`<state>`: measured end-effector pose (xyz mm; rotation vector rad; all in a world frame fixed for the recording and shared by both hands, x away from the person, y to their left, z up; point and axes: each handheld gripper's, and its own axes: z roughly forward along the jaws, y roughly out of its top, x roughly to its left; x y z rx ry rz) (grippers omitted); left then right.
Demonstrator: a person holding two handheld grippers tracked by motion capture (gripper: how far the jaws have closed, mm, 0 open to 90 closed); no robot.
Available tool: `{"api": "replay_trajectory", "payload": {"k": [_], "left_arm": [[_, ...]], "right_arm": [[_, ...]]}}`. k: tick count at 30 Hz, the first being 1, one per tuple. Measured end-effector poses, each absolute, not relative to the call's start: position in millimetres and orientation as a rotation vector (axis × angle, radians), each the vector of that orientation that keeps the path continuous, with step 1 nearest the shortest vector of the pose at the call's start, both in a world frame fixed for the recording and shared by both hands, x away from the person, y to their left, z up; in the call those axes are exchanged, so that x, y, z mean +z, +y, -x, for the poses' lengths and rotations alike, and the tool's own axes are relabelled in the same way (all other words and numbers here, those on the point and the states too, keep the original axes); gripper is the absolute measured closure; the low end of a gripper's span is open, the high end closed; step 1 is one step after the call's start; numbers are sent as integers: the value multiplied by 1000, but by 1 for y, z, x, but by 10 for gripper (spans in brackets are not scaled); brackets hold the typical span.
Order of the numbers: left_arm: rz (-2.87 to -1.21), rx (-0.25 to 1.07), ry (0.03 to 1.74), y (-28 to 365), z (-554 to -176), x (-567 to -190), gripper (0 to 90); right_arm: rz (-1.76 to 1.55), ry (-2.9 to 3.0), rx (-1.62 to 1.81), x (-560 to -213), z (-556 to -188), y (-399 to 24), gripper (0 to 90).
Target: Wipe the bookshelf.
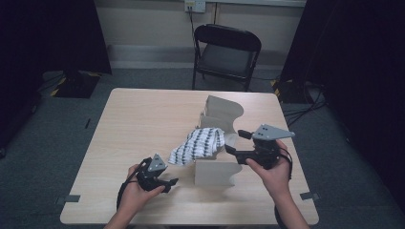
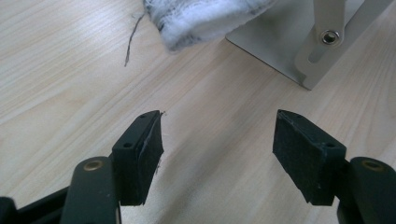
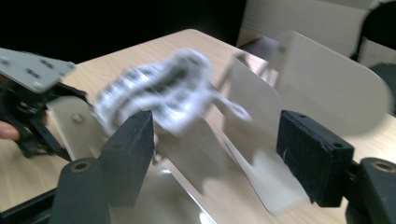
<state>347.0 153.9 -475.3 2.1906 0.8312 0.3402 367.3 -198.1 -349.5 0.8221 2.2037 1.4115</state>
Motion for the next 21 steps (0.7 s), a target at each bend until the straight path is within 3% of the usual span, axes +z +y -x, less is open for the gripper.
{"api": "replay_trajectory", "payload": {"k": [6, 12, 21], "left_arm": [[-2178, 347, 821, 154, -346, -470, 335], [-2179, 329, 796, 156, -347, -460, 347], [-2183, 299, 808, 158, -349, -458, 332]], "right_arm": [[-946, 2160, 1376, -371, -366, -233, 242], [-1109, 2166, 1257, -424, -364, -265, 197], [-1204, 2205, 1163, -481, -362, -271, 164]]}}
